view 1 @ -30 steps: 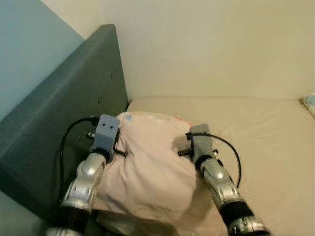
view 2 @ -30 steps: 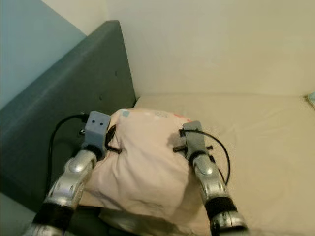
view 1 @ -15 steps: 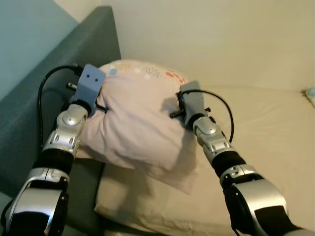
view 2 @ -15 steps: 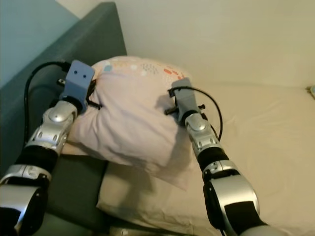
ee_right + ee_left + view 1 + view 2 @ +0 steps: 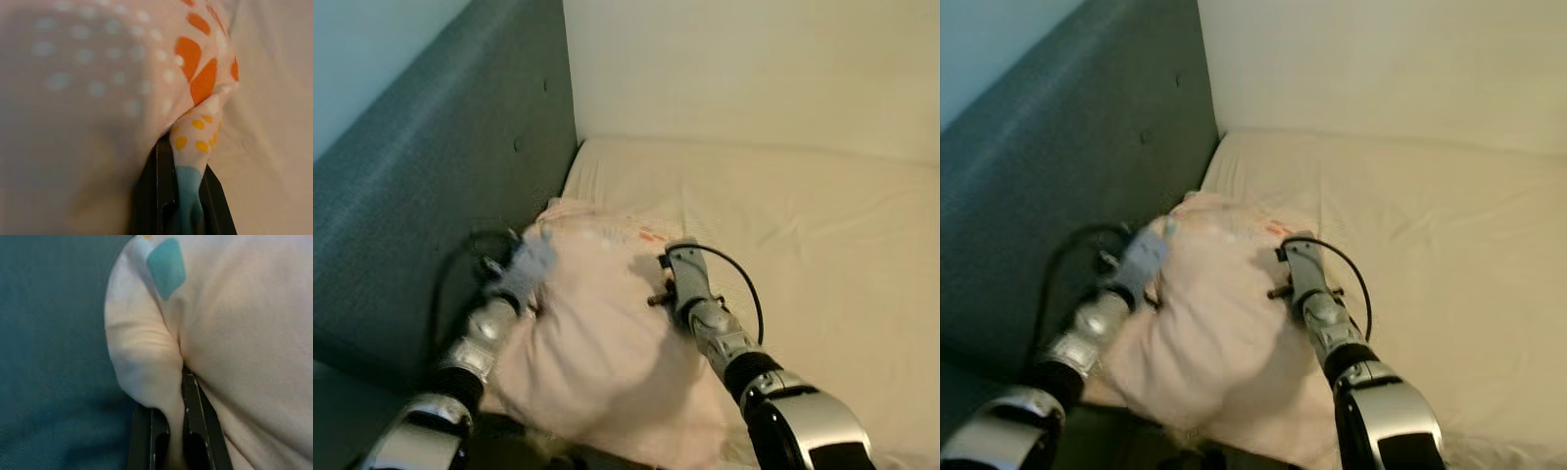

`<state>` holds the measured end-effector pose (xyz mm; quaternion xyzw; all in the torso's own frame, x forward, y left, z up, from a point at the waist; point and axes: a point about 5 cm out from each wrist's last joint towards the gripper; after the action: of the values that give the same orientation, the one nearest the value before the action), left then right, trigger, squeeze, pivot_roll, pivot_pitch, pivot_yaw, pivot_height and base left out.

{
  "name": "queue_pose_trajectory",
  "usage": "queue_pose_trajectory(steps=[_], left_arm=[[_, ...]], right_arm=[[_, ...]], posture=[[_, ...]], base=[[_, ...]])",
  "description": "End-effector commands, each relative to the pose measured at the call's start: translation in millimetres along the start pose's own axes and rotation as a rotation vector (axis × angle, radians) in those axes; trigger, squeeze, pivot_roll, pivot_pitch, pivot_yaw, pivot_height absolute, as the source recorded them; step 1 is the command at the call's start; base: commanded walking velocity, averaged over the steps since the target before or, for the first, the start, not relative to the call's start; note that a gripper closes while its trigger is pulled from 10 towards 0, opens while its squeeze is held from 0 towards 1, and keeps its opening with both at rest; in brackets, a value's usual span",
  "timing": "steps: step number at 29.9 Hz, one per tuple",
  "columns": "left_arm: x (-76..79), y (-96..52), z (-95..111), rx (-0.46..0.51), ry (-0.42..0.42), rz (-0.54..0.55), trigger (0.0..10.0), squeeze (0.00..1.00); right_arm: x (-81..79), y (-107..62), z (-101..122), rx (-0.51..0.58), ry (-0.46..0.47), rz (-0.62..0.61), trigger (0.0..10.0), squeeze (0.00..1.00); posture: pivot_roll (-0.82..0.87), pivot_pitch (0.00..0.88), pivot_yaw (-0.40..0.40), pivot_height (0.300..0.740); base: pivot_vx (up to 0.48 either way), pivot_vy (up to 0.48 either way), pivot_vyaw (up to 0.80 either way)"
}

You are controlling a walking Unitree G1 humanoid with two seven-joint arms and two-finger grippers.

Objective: Clean up the room

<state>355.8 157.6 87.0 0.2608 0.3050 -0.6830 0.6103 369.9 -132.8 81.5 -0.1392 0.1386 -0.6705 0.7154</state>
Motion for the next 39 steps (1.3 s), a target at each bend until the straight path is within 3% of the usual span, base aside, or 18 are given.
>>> queue_pose_trajectory(steps=[1,6,8,10,11,13,14,16,19,21,23,24,28,31,32,34,37,39], left_arm=[[7.6,-1.8,3.1,0.011,0.021,0.027,10.0,0.0],[4.7,4.7,16.2,0.027,-0.025,0.049,10.0,0.0],[-1.6,9.9,26.4,0.055,-0.055,0.056,10.0,0.0],[-20.4,21.4,50.0,0.136,-0.132,0.076,10.0,0.0],[-20.4,21.4,50.0,0.136,-0.132,0.076,10.0,0.0],[-52.3,35.2,82.9,0.214,-0.237,0.137,10.0,0.0],[-52.3,35.2,82.9,0.214,-0.237,0.137,10.0,0.0],[-80.4,42.1,111.3,0.28,-0.253,0.212,10.0,0.0],[-97.1,44.0,126.1,0.314,-0.249,0.266,10.0,0.0],[-130.5,42.7,151.2,0.396,-0.229,0.372,10.0,0.0],[-139.9,41.1,157.4,0.424,-0.215,0.405,10.0,0.0],[-142.3,40.3,156.4,0.433,-0.202,0.407,10.0,0.0],[-127.3,39.9,144.3,0.425,-0.16,0.368,10.0,0.0],[-96.7,37.8,115.3,0.38,-0.108,0.283,10.0,0.0],[-96.7,37.8,115.3,0.38,-0.108,0.283,10.0,0.0],[-68.5,34.9,88.7,0.295,-0.035,0.208,10.0,0.0],[-54.0,31.8,76.7,0.26,-0.004,0.182,10.0,0.0],[-24.1,23.8,53.6,0.167,0.025,0.148,10.0,0.0]], right_arm=[[5.3,-1.3,-9.4,-0.033,0.032,-0.051,10.0,0.0],[8.8,-0.4,-0.4,0.007,0.032,-0.072,10.0,0.0],[12.2,0.6,12.9,0.062,0.02,-0.087,10.0,0.0],[20.6,1.2,47.6,0.195,0.035,-0.124,10.0,0.0],[20.6,1.2,47.6,0.195,0.035,-0.124,10.0,0.0],[27.7,-1.8,94.8,0.344,0.024,-0.142,10.0,0.0],[27.7,-1.8,94.8,0.344,0.024,-0.142,10.0,0.0],[29.2,-7.1,130.7,0.449,-0.002,-0.134,10.0,0.0],[28.9,-10.9,148.8,0.503,0.009,-0.119,10.0,0.0],[27.3,-18.1,175.6,0.589,0.073,-0.073,10.0,0.0],[26.4,-19.5,180.0,0.603,0.096,-0.057,10.0,0.0],[22.8,-14.8,167.5,0.55,0.103,-0.036,10.0,0.0],[17.1,-7.7,140.4,0.47,0.092,-0.023,10.0,0.0],[7.3,0.3,93.6,0.327,0.068,0.001,10.0,0.0],[7.3,0.3,93.6,0.327,0.068,0.001,10.0,0.0],[1.9,3.3,56.5,0.188,0.078,0.016,10.0,0.0],[1.8,3.5,41.1,0.13,0.09,0.008,10.0,0.0],[5.4,1.9,15.0,0.045,0.115,-0.022,10.0,0.0]], posture=[[0.06,0.361,0.032,0.74],[0.06,0.36,0.042,0.74],[0.06,0.36,0.042,0.74],[0.07,0.356,0.043,0.74],[0.07,0.356,0.043,0.74],[0.07,0.352,0.04,0.74],[0.07,0.352,0.04,0.74],[0.07,0.352,0.039,0.74],[0.07,0.344,0.041,0.74],[0.06,0.338,0.046,0.74],[0.06,0.338,0.046,0.74],[0.06,0.341,0.048,0.74],[0.08,0.351,0.057,0.74],[0.09,0.363,0.058,0.74],[0.09,0.363,0.058,0.74],[0.09,0.37,0.059,0.74],[0.1,0.373,0.06,0.74],[0.11,0.378,0.062,0.74]], base=[[0.0,0.0,0.0],[0.0,0.0,0.0],[0.0,0.0,0.0],[0.0,0.0,0.0],[0.0,0.0,0.0],[0.0,0.0,0.0],[0.0,0.0,0.0],[0.0,0.0,0.0],[0.0,0.0,0.0],[0.0,0.0,0.0],[0.0,0.0,0.0],[0.0,0.0,0.0],[0.0,0.0,0.0],[0.0,0.0,0.0],[0.0,0.0,0.0],[0.0,0.0,0.0],[0.0,0.0,0.0],[0.0,0.0,0.0]])
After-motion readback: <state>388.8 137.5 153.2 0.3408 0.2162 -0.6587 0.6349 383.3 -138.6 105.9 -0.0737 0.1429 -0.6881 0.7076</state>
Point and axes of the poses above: a point about 5 cm out from each wrist's last joint towards the gripper, its own y axis pointing out of the wrist towards the gripper, its own z axis along the axis of the wrist's last joint, x = y × z, and after that the axes turned 11 degrees about y, right-handed
